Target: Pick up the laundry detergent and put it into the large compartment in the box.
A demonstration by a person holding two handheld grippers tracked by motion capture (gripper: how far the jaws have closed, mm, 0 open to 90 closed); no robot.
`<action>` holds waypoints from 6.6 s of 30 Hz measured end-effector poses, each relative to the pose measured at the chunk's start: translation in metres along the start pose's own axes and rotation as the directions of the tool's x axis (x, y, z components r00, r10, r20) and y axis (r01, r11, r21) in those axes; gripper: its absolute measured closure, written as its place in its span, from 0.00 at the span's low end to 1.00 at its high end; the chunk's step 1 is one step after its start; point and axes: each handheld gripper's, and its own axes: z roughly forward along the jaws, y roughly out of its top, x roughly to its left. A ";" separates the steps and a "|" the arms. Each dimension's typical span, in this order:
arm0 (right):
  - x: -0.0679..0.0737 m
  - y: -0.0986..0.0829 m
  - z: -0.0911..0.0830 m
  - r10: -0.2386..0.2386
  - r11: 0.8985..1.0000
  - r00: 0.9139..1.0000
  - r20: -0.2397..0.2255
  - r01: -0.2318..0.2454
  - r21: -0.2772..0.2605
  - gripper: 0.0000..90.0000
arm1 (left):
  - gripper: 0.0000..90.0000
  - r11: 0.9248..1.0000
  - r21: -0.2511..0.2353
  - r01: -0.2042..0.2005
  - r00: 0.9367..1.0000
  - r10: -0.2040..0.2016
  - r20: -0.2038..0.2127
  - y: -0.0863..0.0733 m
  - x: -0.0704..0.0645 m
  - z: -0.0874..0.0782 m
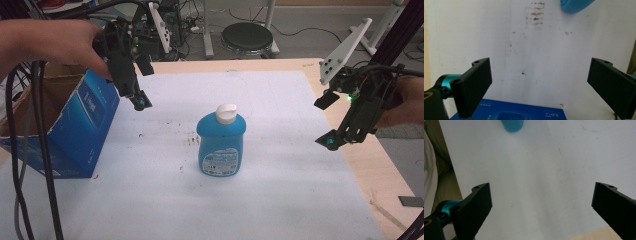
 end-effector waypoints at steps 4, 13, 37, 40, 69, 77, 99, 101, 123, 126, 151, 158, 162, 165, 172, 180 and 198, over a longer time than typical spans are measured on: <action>0.001 -0.001 -0.001 0.000 1.000 1.000 -0.001 0.000 -0.009 0.02 | 0.06 0.999 -0.040 -0.031 1.000 0.031 -0.005 0.005 -0.008 -0.008; 0.002 -0.001 -0.001 -0.003 1.000 1.000 -0.002 0.003 -0.015 0.02 | 0.06 0.998 -0.037 -0.056 0.998 0.056 -0.001 0.022 -0.025 -0.010; 0.002 -0.002 -0.003 -0.016 0.999 1.000 0.001 0.016 -0.029 0.02 | 0.06 0.994 -0.078 -0.079 0.995 0.083 0.054 0.074 -0.054 -0.003; 0.003 -0.003 -0.003 -0.013 0.999 1.000 -0.002 0.013 -0.031 0.02 | 0.06 0.993 -0.074 -0.088 0.993 0.093 0.067 0.081 -0.057 0.002; 0.001 -0.004 -0.002 -0.010 0.999 1.000 -0.002 0.010 -0.044 0.02 | 0.06 0.993 -0.058 -0.100 0.991 0.104 0.088 0.113 -0.061 0.040; 0.000 -0.005 -0.001 -0.008 0.999 1.000 -0.002 0.008 -0.047 0.02 | 0.06 0.993 -0.052 -0.103 0.989 0.107 0.098 0.115 -0.059 0.053; -0.001 -0.005 0.000 -0.005 0.999 1.000 -0.004 0.005 -0.049 0.02 | 0.18 0.991 -0.030 -0.128 0.985 0.131 0.108 0.118 -0.058 0.065; -0.001 -0.005 0.000 -0.006 0.999 1.000 -0.005 0.006 -0.047 0.02 | 0.18 0.992 -0.031 -0.124 0.986 0.126 0.109 0.118 -0.058 0.065; -0.002 -0.003 0.001 -0.008 0.999 1.000 -0.012 0.007 -0.048 0.02 | 0.32 0.988 -0.029 -0.149 0.982 0.152 0.112 0.119 -0.059 0.066; -0.001 -0.003 0.002 -0.007 0.999 1.000 -0.012 0.006 -0.048 0.02 | 0.35 0.988 -0.026 -0.154 0.981 0.156 0.112 0.120 -0.060 0.066; 0.001 -0.005 0.000 -0.011 0.999 1.000 -0.016 0.010 -0.053 0.03 | 0.42 0.992 -0.031 -0.119 0.987 0.122 0.100 0.115 -0.061 0.046; 0.002 -0.004 -0.001 -0.016 0.999 1.000 -0.014 0.016 -0.052 0.03 | 0.42 0.999 -0.031 0.025 0.997 -0.022 0.073 0.109 -0.058 0.011; 0.003 -0.005 -0.001 -0.020 0.998 1.000 -0.012 0.019 -0.053 0.03 | 0.42 0.997 -0.034 0.062 0.997 -0.060 0.057 0.105 -0.057 -0.005; 0.003 -0.005 -0.002 -0.020 0.998 1.000 -0.015 0.019 -0.057 0.03 | 0.42 0.995 -0.031 0.097 0.995 -0.096 0.036 0.099 -0.055 -0.027; 0.003 -0.004 -0.002 -0.030 0.998 0.999 -0.020 0.029 -0.058 0.03 | 0.42 0.971 -0.060 0.231 0.973 -0.231 0.002 0.077 -0.046 -0.070; 0.001 -0.001 -0.002 -0.038 0.998 0.999 -0.024 0.037 -0.060 0.03 | 0.42 0.919 -0.082 0.387 0.919 -0.391 -0.051 0.048 -0.040 -0.110; -0.001 0.006 -0.001 -0.056 0.997 0.998 -0.031 0.054 -0.060 0.03 | 0.42 0.685 -0.187 0.704 0.677 -0.727 -0.115 -0.023 -0.040 -0.172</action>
